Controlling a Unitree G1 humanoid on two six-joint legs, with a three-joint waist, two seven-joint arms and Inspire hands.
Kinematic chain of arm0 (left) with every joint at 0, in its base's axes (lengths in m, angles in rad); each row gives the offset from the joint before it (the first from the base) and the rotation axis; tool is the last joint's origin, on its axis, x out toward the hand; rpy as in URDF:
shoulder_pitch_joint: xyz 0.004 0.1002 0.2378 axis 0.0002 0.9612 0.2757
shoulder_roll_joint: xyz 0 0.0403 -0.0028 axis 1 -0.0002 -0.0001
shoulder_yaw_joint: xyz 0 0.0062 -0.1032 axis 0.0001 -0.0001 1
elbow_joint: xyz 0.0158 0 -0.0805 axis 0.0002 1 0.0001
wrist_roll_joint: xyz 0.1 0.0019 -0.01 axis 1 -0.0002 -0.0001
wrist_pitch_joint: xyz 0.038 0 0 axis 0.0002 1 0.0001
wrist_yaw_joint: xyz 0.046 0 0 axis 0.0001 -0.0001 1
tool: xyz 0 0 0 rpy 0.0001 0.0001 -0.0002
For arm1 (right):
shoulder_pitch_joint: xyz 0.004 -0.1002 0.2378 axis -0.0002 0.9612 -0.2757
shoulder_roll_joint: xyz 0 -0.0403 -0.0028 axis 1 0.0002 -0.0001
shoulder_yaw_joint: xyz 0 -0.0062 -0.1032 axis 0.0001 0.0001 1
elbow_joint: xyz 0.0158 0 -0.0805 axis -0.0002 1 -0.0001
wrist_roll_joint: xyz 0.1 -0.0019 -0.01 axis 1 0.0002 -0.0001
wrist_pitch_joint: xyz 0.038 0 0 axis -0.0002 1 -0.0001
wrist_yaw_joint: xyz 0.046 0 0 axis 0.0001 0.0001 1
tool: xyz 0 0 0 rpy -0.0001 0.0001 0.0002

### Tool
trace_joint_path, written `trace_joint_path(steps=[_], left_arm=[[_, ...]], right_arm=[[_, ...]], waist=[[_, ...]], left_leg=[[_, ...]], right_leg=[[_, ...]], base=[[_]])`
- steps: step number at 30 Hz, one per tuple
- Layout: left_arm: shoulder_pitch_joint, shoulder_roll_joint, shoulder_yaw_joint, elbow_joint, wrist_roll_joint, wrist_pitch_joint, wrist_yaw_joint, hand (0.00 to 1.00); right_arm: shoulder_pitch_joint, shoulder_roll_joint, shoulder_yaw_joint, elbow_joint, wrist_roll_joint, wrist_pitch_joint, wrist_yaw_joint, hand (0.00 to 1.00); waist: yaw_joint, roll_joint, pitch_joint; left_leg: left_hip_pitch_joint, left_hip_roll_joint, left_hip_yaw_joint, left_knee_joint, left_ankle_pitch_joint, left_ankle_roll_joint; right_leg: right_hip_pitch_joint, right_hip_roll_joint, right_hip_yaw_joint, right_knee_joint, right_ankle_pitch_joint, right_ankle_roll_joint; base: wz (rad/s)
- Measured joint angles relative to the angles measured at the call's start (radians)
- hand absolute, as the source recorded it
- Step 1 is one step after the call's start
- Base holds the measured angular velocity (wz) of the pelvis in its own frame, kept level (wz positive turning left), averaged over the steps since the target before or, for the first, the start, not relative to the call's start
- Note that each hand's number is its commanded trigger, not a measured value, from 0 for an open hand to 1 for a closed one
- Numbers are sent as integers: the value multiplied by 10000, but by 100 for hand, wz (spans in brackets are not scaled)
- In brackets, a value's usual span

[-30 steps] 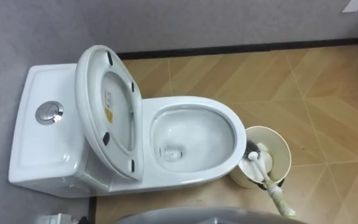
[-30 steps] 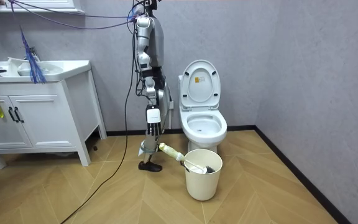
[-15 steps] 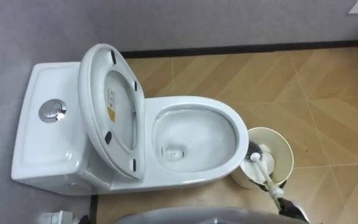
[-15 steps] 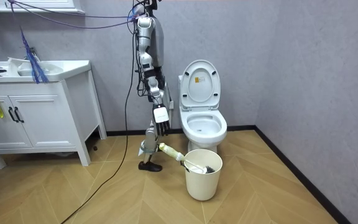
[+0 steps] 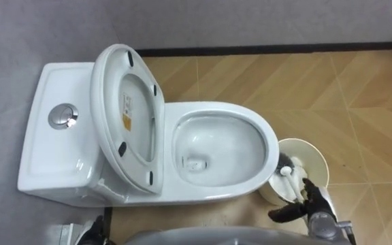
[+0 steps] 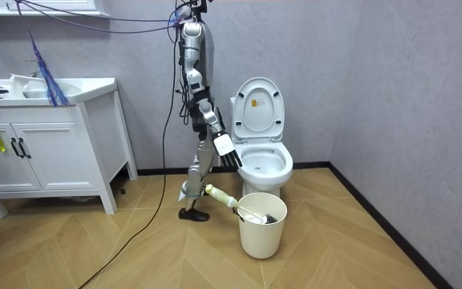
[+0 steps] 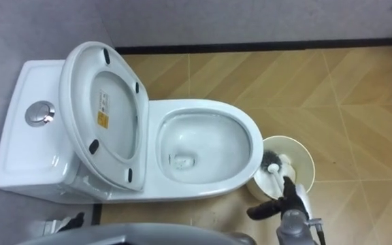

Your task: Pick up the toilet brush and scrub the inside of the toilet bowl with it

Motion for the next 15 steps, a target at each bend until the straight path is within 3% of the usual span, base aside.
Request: trace_joint_path(steps=[8, 15], left_arm=[[-175, 164, 180, -46, -354, -256, 0, 0], [-874, 205, 180, -318, -741, -496, 0, 0]], right_arm=[[-153, -101, -194, -103, 279, -87, -911, 0], [-903, -284, -696, 806, 490, -107, -1498, 0]], waist=[[-8, -116, -54], [-15, 83, -37]], left_leg=[[-344, -60, -227, 128, 5, 4], [-1372, -107, -476, 465, 48, 76]], right_leg=[[-173, -48, -304, 21, 15, 25], [-981, -82, -363, 235, 53, 29]], base=[[9], [11]])
